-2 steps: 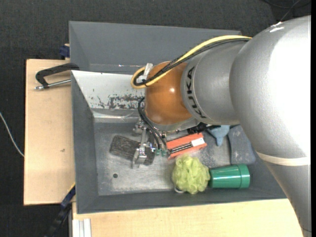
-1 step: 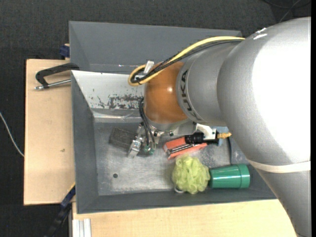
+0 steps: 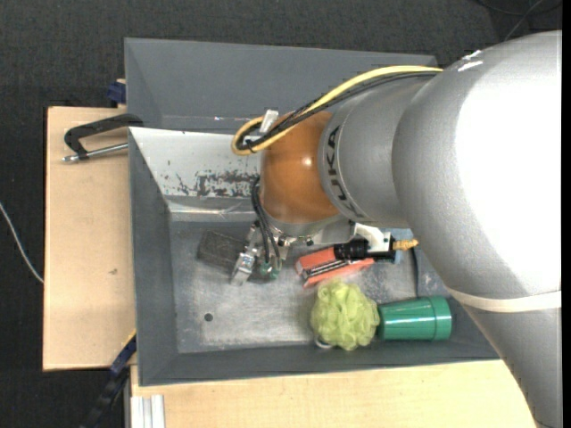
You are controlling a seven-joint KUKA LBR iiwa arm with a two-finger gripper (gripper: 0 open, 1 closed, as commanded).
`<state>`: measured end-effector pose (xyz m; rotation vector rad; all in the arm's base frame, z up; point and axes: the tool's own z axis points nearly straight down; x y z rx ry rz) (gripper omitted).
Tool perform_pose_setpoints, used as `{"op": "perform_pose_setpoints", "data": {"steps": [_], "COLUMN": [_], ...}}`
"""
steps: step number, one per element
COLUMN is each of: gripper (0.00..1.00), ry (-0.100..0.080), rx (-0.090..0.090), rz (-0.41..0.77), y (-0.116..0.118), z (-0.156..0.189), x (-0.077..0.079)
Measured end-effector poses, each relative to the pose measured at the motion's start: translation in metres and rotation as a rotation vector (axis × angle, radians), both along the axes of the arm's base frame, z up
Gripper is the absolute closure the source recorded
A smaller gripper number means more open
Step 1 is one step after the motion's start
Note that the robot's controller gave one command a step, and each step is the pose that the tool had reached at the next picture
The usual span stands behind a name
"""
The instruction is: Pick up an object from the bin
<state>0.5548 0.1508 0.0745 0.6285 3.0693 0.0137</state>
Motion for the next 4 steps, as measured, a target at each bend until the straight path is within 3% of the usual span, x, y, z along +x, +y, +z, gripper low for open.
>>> {"op": "perform_pose_setpoints", "data": {"steps": [2,4], "gripper": [1.0,1.0], "ry": [0.009,0.004], "rx": [-0.005,-0.004], "rz": [0.0,0.0], "y": [-0.001,0.0], "z": [0.019,0.037], "x": [-0.002,0.0]}}
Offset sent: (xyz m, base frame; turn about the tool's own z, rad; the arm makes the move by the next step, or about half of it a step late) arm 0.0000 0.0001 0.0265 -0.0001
